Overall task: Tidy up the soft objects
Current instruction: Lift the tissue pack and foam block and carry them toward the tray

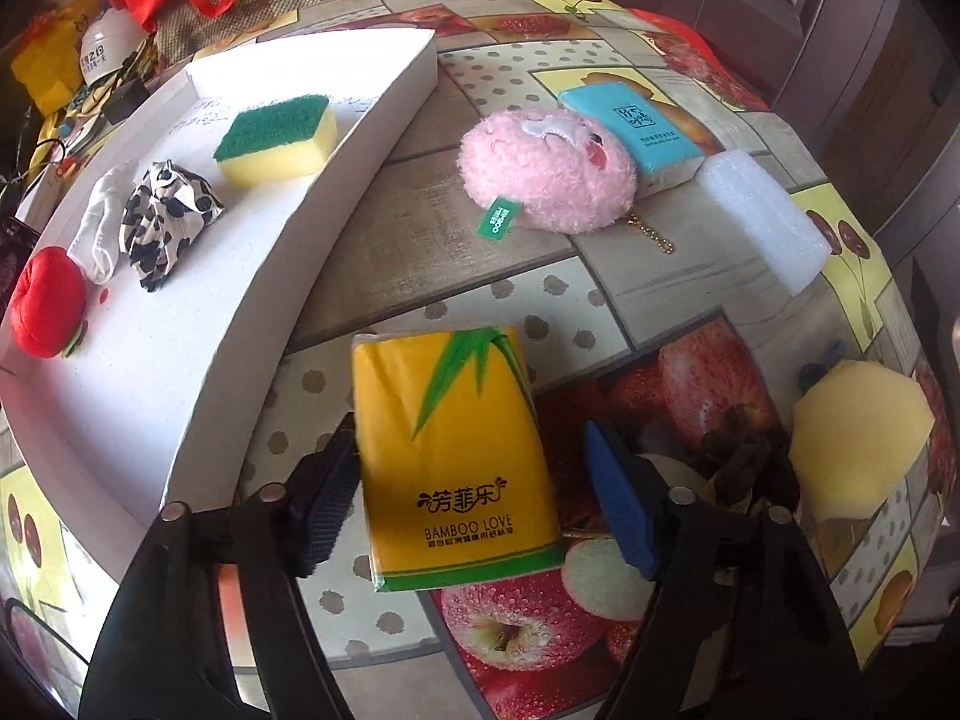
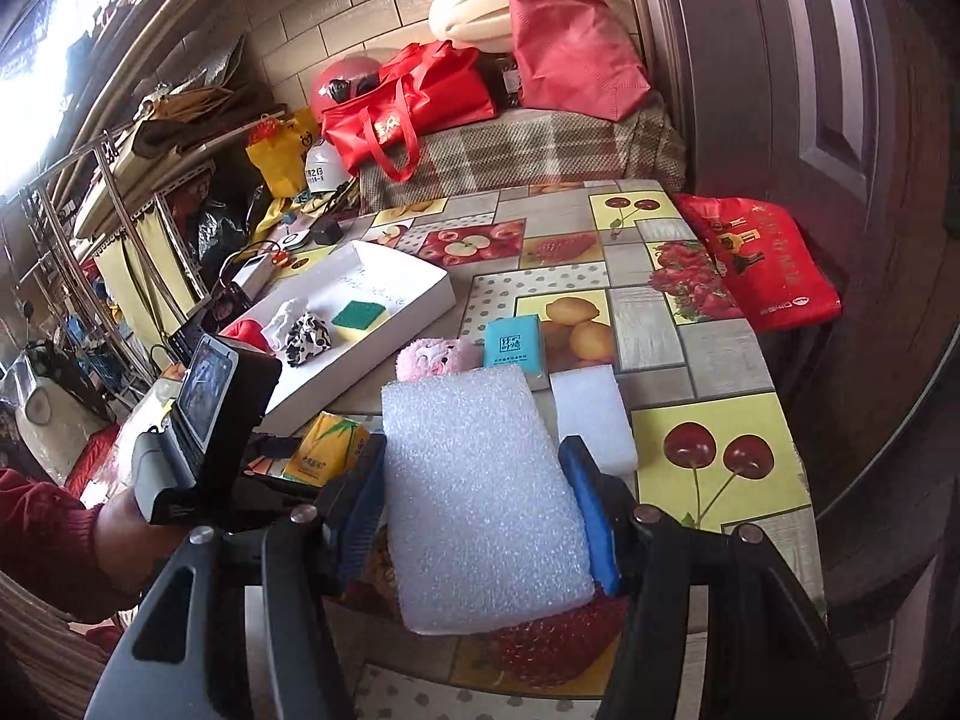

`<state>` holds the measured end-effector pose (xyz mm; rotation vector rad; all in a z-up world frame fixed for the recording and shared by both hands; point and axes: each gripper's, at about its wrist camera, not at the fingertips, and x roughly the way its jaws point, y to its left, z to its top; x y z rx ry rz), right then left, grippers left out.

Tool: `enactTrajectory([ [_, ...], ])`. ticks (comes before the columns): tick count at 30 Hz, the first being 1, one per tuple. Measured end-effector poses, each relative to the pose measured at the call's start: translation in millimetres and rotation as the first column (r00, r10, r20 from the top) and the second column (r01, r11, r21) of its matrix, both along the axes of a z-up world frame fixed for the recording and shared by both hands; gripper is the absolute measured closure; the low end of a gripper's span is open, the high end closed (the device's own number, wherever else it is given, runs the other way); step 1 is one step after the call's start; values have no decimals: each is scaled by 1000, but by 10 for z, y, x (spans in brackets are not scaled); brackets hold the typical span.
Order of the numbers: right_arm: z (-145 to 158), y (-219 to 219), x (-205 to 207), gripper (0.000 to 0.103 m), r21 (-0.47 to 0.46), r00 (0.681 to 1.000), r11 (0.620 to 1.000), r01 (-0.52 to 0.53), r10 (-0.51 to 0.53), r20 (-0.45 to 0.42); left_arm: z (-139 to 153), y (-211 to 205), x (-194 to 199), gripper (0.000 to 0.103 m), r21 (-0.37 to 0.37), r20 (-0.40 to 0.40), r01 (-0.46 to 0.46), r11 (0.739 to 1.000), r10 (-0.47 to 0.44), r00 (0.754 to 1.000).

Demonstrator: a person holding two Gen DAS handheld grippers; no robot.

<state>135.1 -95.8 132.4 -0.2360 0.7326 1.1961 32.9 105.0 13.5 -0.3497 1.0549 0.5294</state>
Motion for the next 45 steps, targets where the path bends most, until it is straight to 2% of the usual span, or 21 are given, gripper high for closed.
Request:
enactTrajectory([
  [1, 25, 3, -3, 46, 9, 1000, 1000, 2, -2, 3, 27, -10, -2, 55, -4, 15, 12, 1000, -12, 1000],
  [3, 85, 5, -9, 46, 33, 1000, 999, 12, -12, 7, 73, -11, -65, 55, -29, 53, 9, 1000, -7, 999],
  [7, 254, 20, -28, 46, 98, 999, 995, 34, -35, 7, 350, -100, -284, 55, 5, 156, 26, 1000, -26, 987],
  [11, 464, 44, -70, 46, 177, 998, 982, 64, -65, 1, 856, -156, -595, 55, 77, 277, 26, 997, -46, 960],
  [16, 868, 158, -154, 46, 280, 995, 956, 88, -99, 25, 1689, 0, -1093, 55, 191, 423, -33, 981, -52, 905],
  [19, 1219, 209, -236, 46, 359, 992, 929, 95, -120, 49, 2309, 182, -1492, 55, 286, 490, -83, 955, -71, 869],
  [23, 1707, 253, -417, 46, 458, 984, 885, 84, -145, 100, 3180, 449, -2074, 54, 402, 545, -150, 903, -105, 832],
  [25, 1917, 263, -526, 46, 502, 982, 862, 75, -152, 114, 3545, 533, -2348, 54, 457, 568, -194, 868, -116, 815],
  [28, 2122, 287, -691, 46, 559, 981, 826, 68, -157, 113, 3914, 591, -2707, 54, 520, 595, -253, 816, -133, 793],
  [32, 2325, 397, -885, 46, 600, 975, 799, 45, -165, 147, 4227, 728, -3004, 54, 545, 624, -284, 789, -156, 766],
  [35, 2468, 470, -994, 46, 624, 971, 781, 24, -167, 171, 4394, 792, -3171, 54, 540, 650, -285, 792, -177, 739],
  [38, 2494, 537, -1118, 46, 632, 968, 775, 10, -165, 187, 4398, 813, -3282, 54, 534, 669, -283, 797, -194, 717],
  [45, 2403, 702, -1184, 46, 608, 974, 794, 20, -153, 167, 4246, 939, -3198, 54, 502, 665, -239, 831, -194, 722],
])
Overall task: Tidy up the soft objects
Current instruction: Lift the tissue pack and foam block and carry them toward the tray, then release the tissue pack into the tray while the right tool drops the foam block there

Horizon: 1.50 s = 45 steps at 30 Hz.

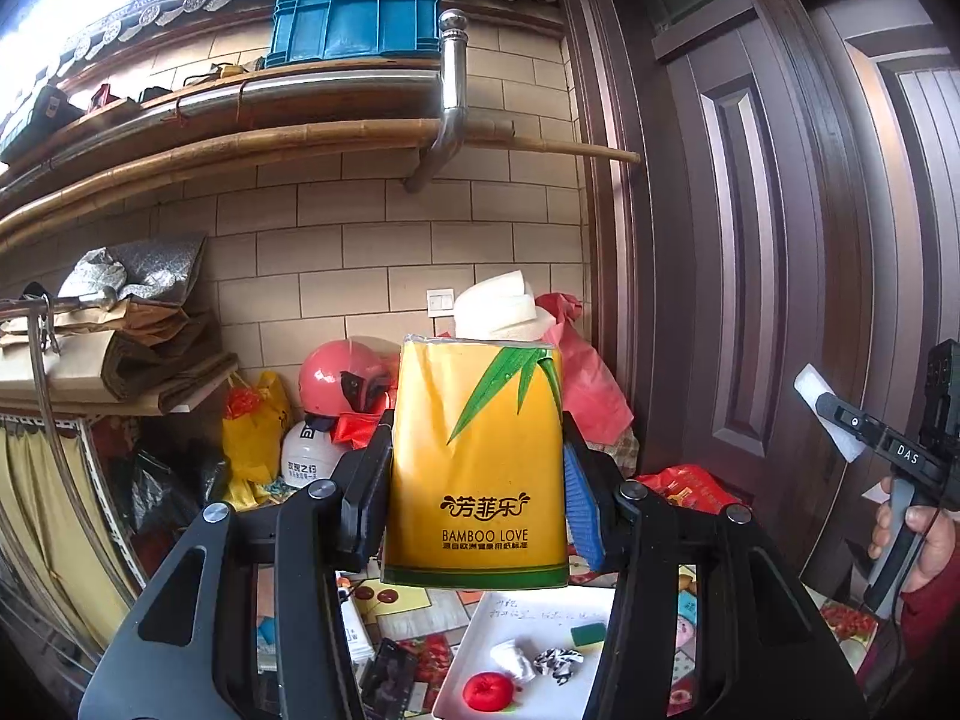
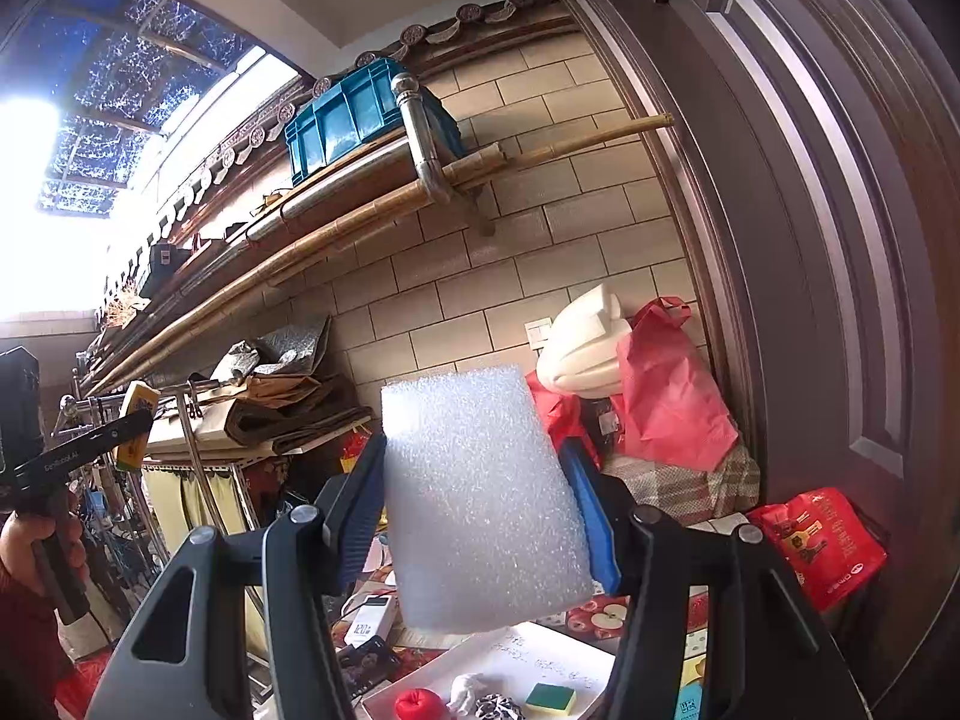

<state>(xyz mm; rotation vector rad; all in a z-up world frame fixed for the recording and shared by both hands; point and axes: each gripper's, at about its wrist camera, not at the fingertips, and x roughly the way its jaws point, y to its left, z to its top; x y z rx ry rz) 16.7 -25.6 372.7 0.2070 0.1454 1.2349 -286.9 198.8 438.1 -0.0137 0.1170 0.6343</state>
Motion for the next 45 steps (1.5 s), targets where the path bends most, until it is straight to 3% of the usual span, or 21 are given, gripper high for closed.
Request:
enactTrajectory([
  [19, -332, 466, 160, 46, -98, 997, 994, -53, 46, -67, -320, 378, 478, 54, -97, -43, 34, 995, -38, 998],
  [35, -728, 931, 219, 46, -218, 985, 967, -129, 99, -143, -677, 714, 874, 54, -184, -108, 53, 981, -74, 991],
  [41, -1088, 1180, 191, 46, -311, 983, 938, -150, 109, -145, -992, 917, 1143, 54, -251, -152, 59, 966, -100, 983],
  [45, -1435, 1361, 240, 46, -376, 971, 907, -191, 119, -205, -1373, 1070, 1469, 54, -312, -212, 51, 949, -122, 970],
])
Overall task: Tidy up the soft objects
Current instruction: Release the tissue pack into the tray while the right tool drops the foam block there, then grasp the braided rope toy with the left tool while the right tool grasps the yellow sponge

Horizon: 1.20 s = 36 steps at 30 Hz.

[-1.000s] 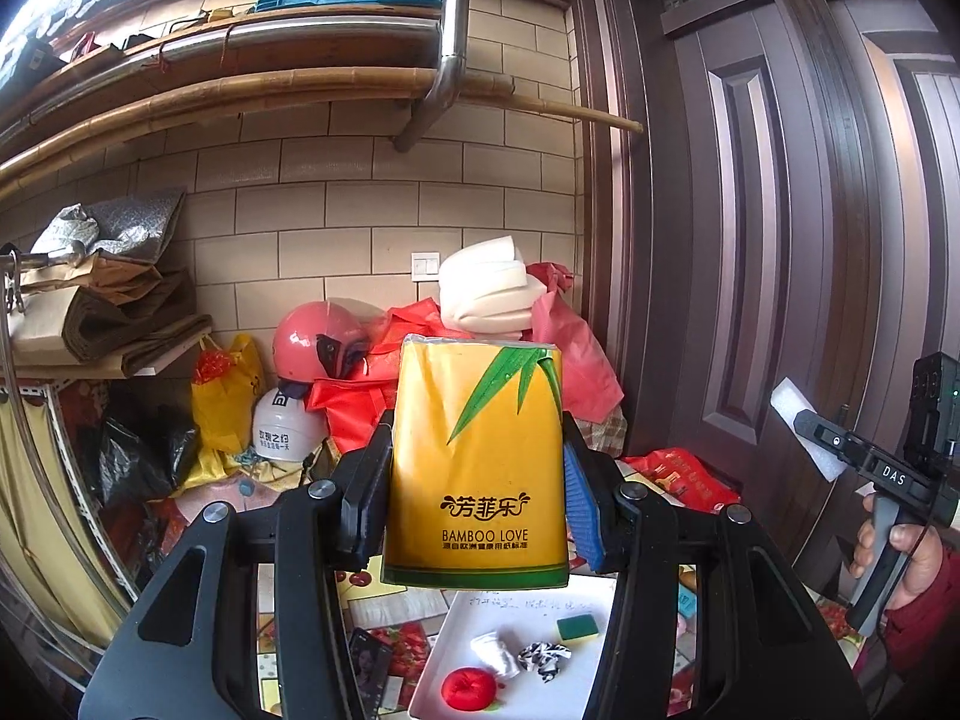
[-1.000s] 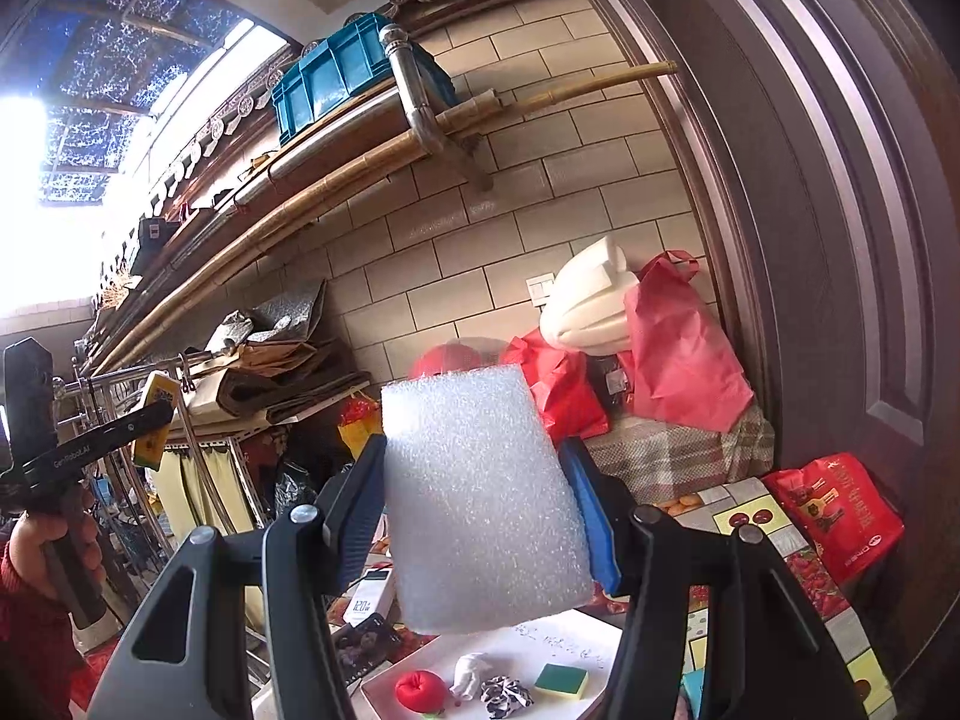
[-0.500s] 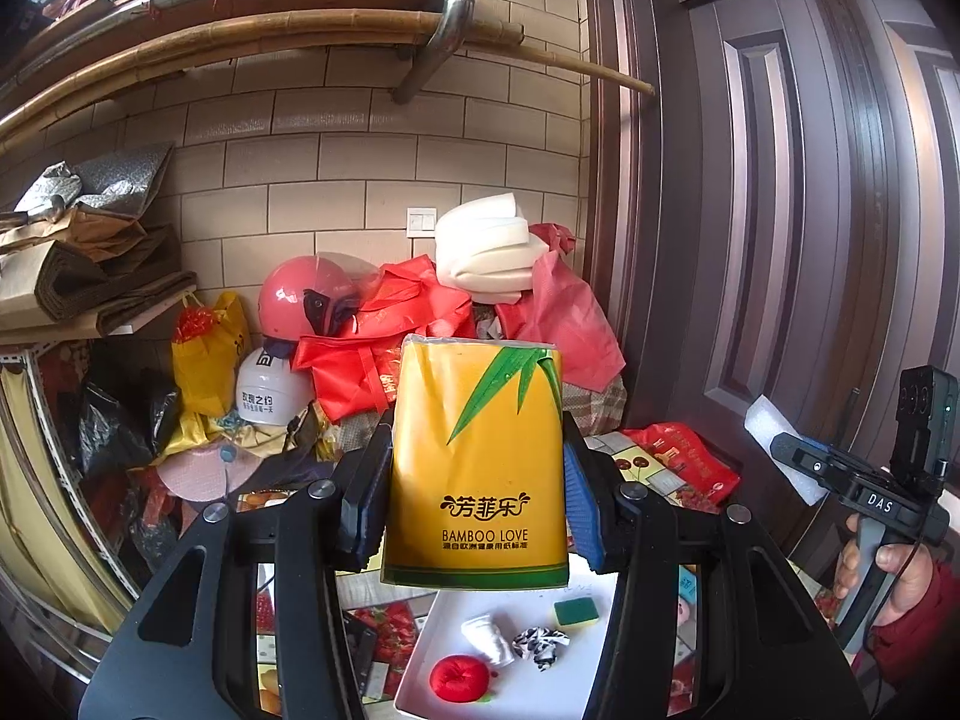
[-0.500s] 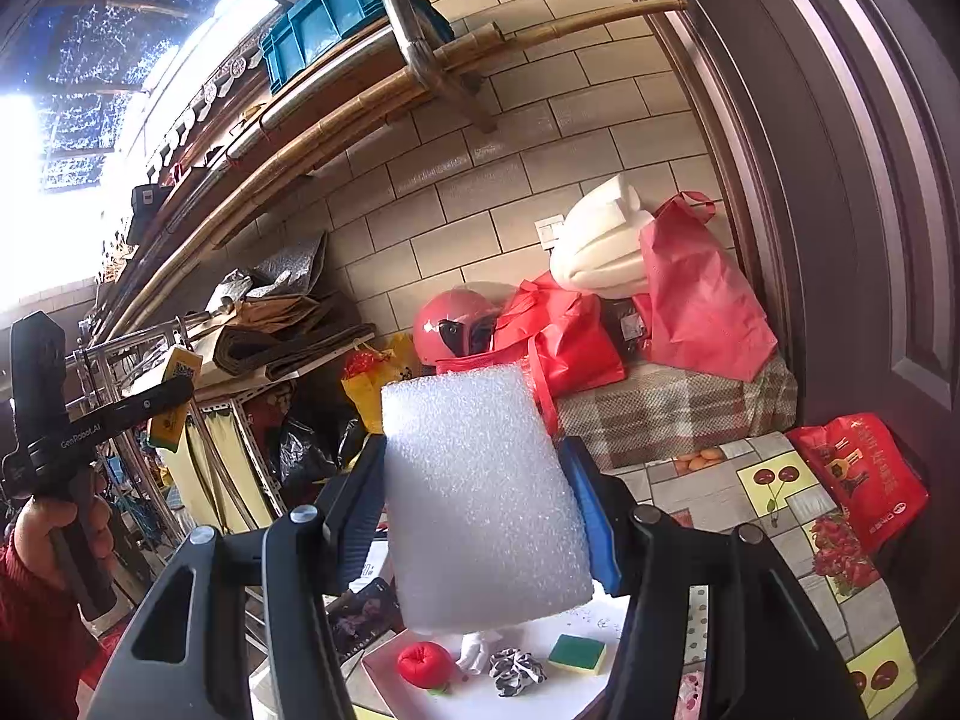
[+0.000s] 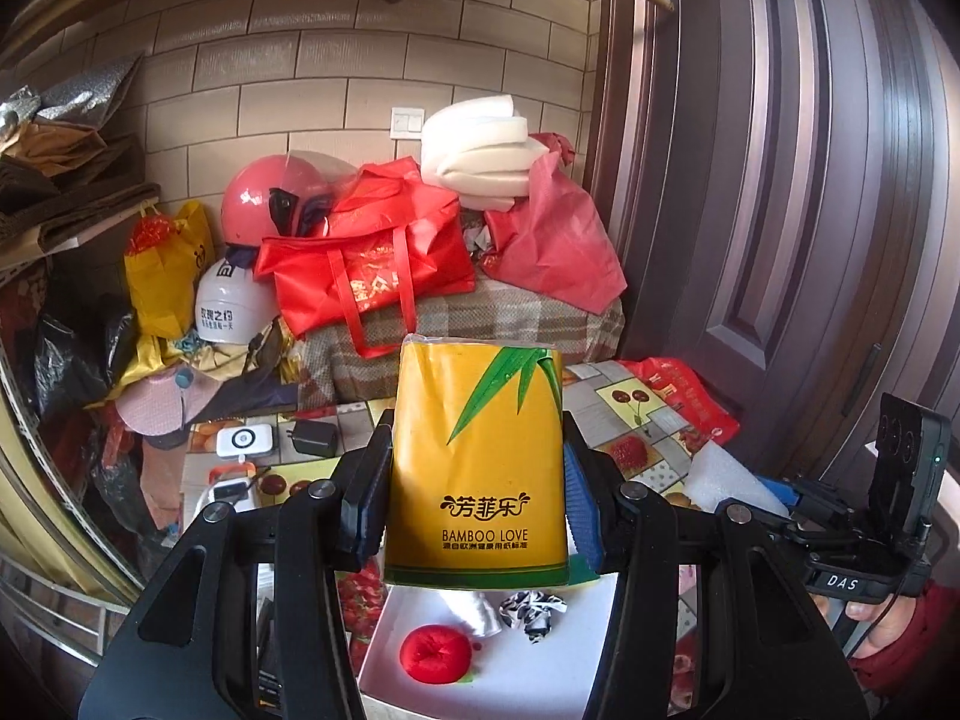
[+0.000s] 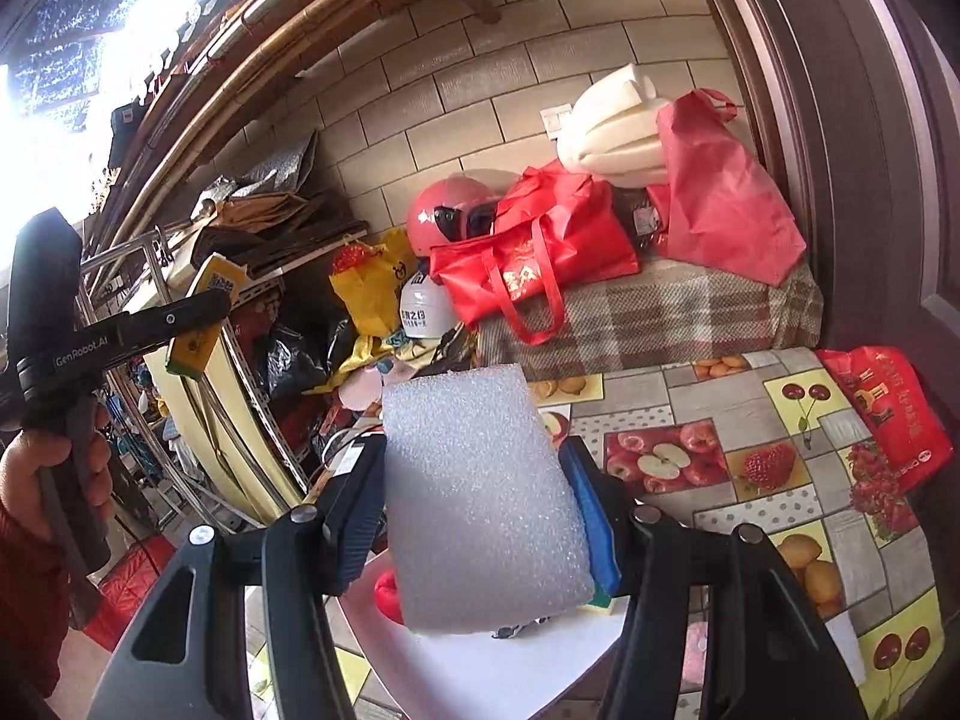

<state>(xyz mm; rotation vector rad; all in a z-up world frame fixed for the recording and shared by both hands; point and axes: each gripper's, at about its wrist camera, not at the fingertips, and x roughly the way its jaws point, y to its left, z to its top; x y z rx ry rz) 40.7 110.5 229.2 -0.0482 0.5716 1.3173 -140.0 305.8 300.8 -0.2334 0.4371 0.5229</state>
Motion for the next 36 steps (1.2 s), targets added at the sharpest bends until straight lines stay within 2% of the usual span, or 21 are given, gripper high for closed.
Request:
enactTrajectory([
  [6, -552, 305, -127, 46, -146, 996, 985, -94, 93, -15, -861, 205, 610, 54, -110, -135, -5, 994, -10, 991],
  [10, -1021, 530, -364, 46, -286, 986, 945, -158, 164, -1, -1394, 194, 1051, 54, -167, -222, 7, 986, -45, 974],
  [14, -1399, 656, -541, 46, -379, 978, 904, -197, 209, -10, -1717, 120, 1349, 54, -184, -290, 28, 983, -81, 954],
  [17, -1529, 716, -596, 46, -406, 977, 893, -195, 215, 5, -1810, 130, 1423, 54, -189, -300, 22, 982, -79, 951],
  [20, -1568, 756, -579, 44, -401, 981, 901, -164, 192, 30, -1852, 160, 1460, 49, -164, -315, 15, 986, -67, 947],
  [21, -1573, 770, -564, 40, -401, 982, 903, -156, 186, 37, -1865, 165, 1465, 38, -150, -318, 13, 989, -61, 946],
  [22, -1584, 783, -544, 20, -403, 982, 903, -150, 183, 44, -1874, 183, 1462, 17, -133, -322, 4, 991, -47, 945],
  [23, -1597, 788, -540, 12, -404, 983, 905, -136, 174, 59, -1879, 189, 1455, 8, -112, -324, -10, 994, -27, 946],
  [24, -1603, 781, -528, 0, -404, 984, 907, -116, 161, 77, -1879, 197, 1441, 0, -97, -324, -22, 995, -11, 946],
  [30, -1572, 710, -481, 0, -390, 988, 918, -68, 117, 105, -1859, 200, 1390, 0, -96, -296, -35, 995, 5, 955],
  [36, -1447, 656, -484, 0, -365, 989, 930, -48, 97, 115, -1710, 112, 1331, 0, -102, -248, -35, 994, 8, 969],
])
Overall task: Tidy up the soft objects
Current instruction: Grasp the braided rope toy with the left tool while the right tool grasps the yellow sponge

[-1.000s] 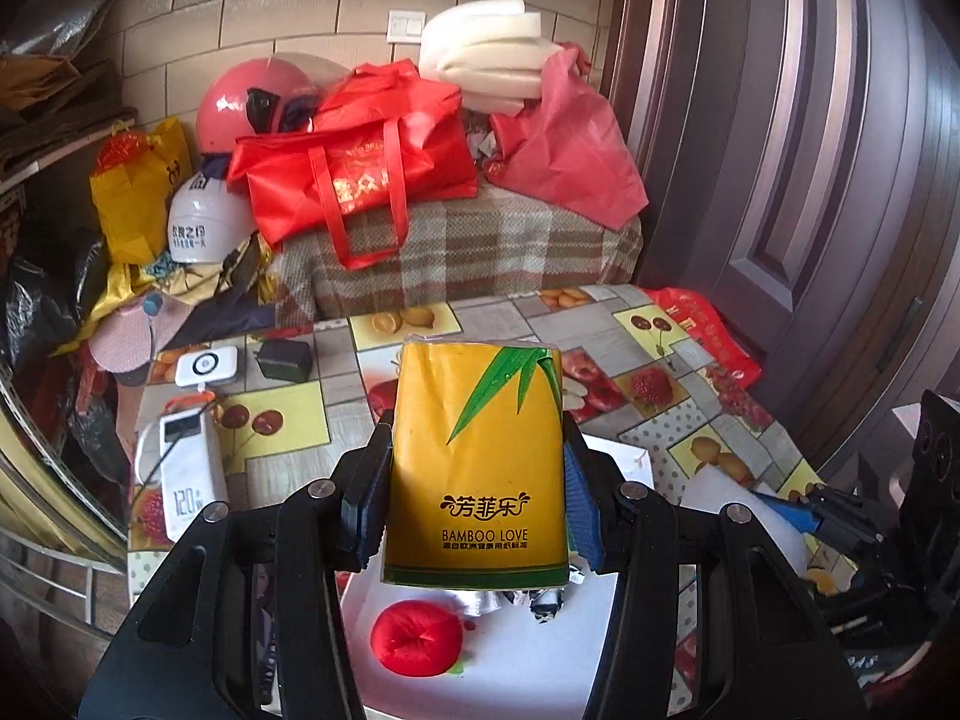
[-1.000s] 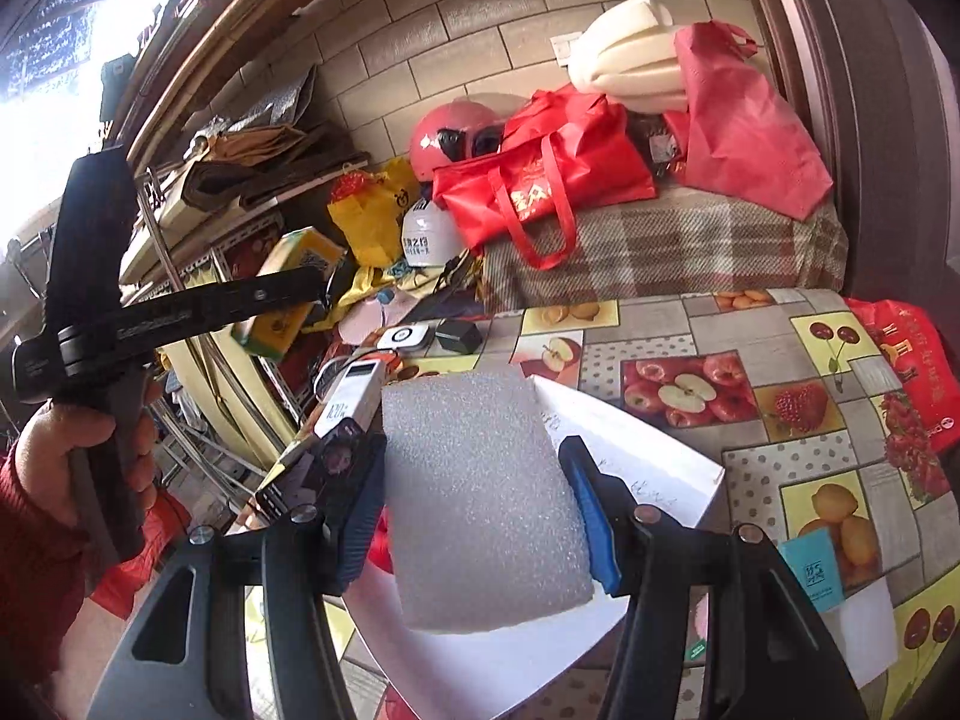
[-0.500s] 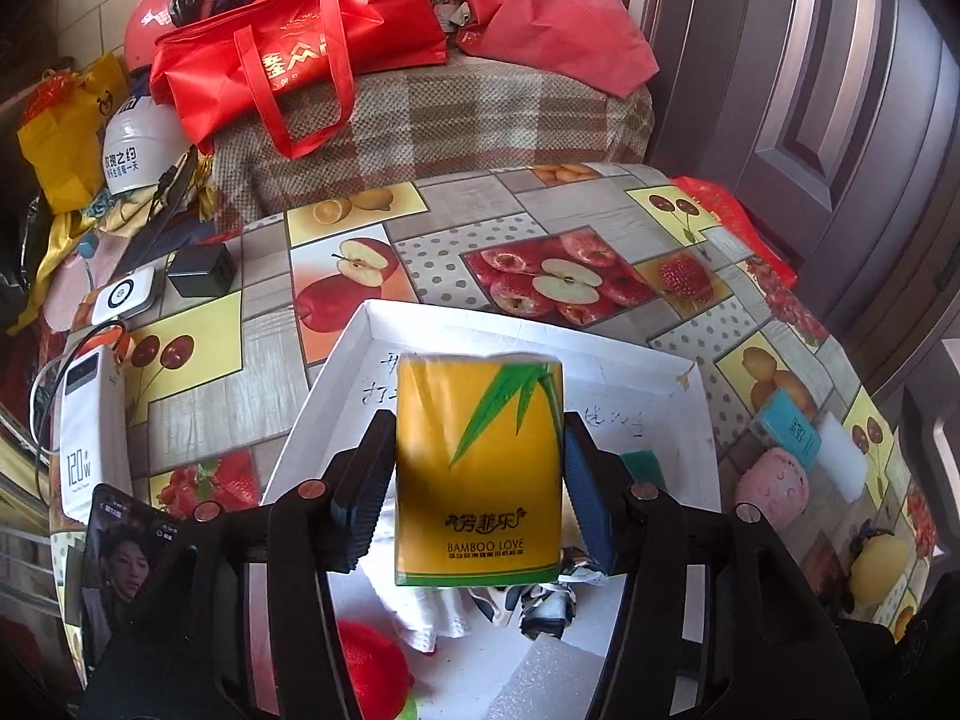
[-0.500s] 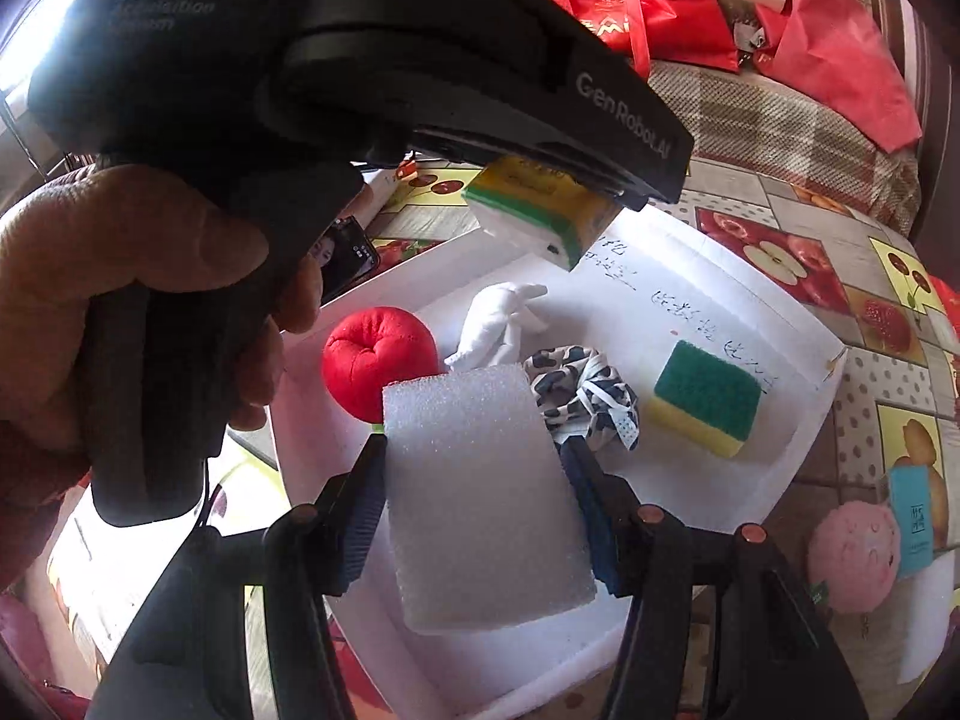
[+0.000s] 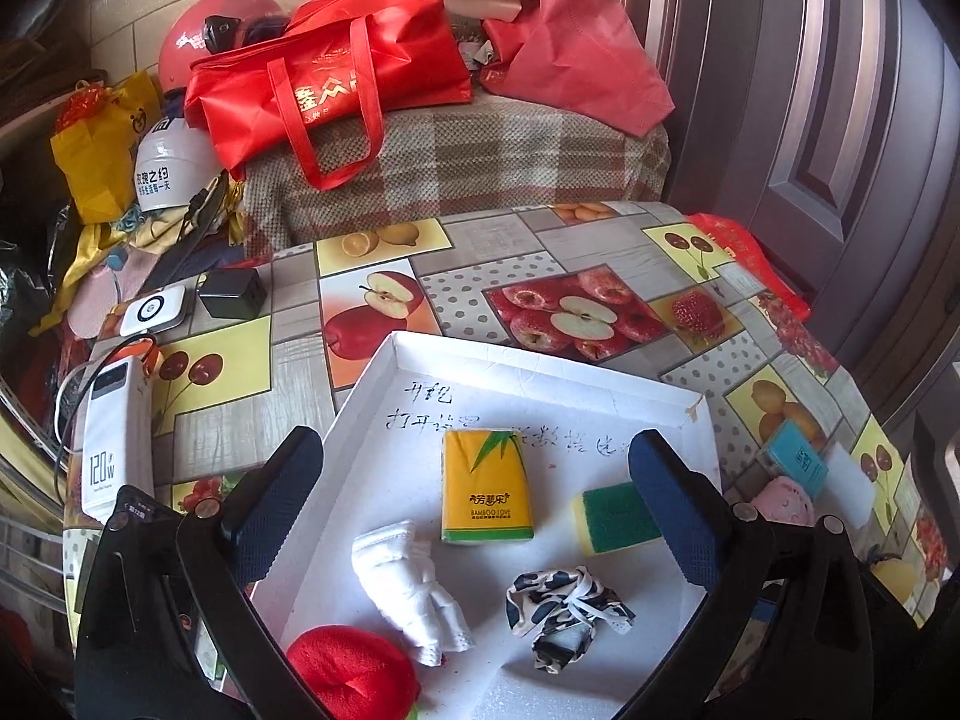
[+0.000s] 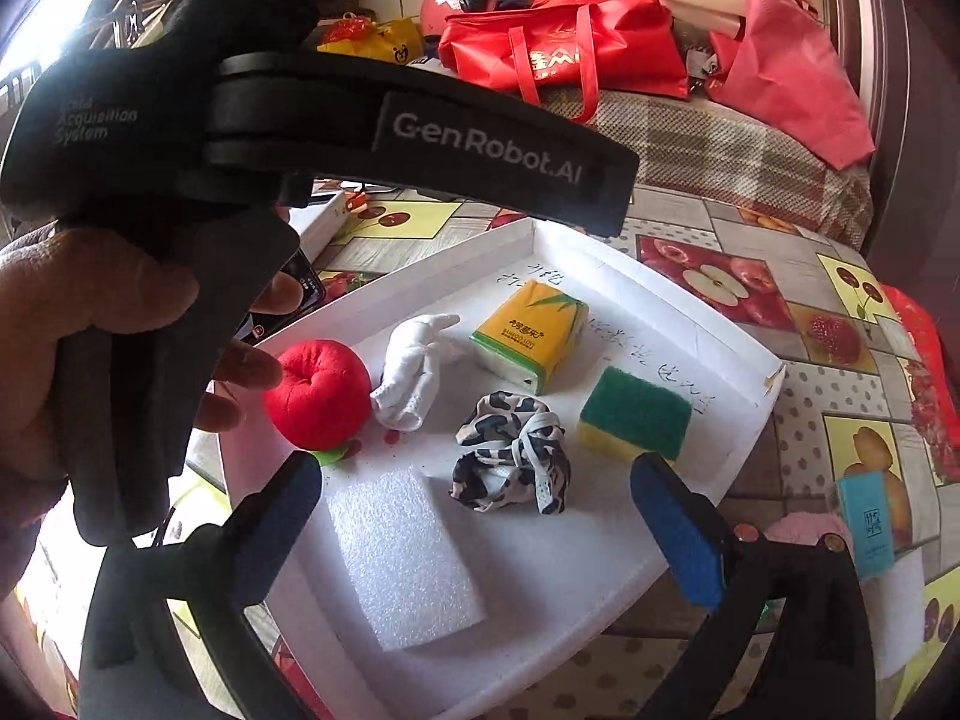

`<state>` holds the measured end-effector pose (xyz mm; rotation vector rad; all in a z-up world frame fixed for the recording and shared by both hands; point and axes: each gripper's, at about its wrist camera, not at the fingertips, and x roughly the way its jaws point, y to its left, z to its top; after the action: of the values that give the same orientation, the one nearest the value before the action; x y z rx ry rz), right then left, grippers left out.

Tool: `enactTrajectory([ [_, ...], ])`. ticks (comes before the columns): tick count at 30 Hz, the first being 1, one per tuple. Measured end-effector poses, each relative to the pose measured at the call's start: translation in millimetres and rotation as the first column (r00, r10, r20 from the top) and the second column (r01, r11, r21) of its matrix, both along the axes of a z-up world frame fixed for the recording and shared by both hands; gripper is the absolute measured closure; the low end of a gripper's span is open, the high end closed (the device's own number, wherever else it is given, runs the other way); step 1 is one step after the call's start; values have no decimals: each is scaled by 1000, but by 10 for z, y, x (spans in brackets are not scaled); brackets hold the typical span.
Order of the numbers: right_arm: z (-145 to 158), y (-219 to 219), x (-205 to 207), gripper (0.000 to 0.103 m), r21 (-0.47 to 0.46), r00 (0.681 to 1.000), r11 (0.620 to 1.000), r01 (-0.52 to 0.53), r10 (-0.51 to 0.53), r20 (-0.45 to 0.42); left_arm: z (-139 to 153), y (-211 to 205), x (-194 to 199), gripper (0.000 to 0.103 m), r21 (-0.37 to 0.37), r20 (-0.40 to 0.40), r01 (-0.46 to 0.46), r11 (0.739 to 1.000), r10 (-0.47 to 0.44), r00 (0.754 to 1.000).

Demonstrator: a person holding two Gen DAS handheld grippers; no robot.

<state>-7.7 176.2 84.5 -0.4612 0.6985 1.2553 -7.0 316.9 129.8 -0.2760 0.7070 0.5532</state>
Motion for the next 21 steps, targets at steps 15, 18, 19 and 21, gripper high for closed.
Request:
enactTrajectory([
  [15, 174, -406, 87, 0, 41, 997, 996, 74, -74, -2, 458, -537, -314, 0, -39, 133, 92, 995, -86, 987],
  [18, 205, -620, 147, 0, 52, 993, 992, 114, -114, -2, 476, -651, -459, 0, -61, 147, 99, 993, -89, 985],
  [19, 203, -695, 166, 0, 47, 991, 990, 131, -132, 5, 465, -693, -525, 0, -72, 154, 104, 992, -92, 984],
  [21, 178, -847, 207, 0, 32, 986, 986, 165, -166, 19, 430, -802, -669, 0, -85, 165, 123, 989, -108, 980],
])
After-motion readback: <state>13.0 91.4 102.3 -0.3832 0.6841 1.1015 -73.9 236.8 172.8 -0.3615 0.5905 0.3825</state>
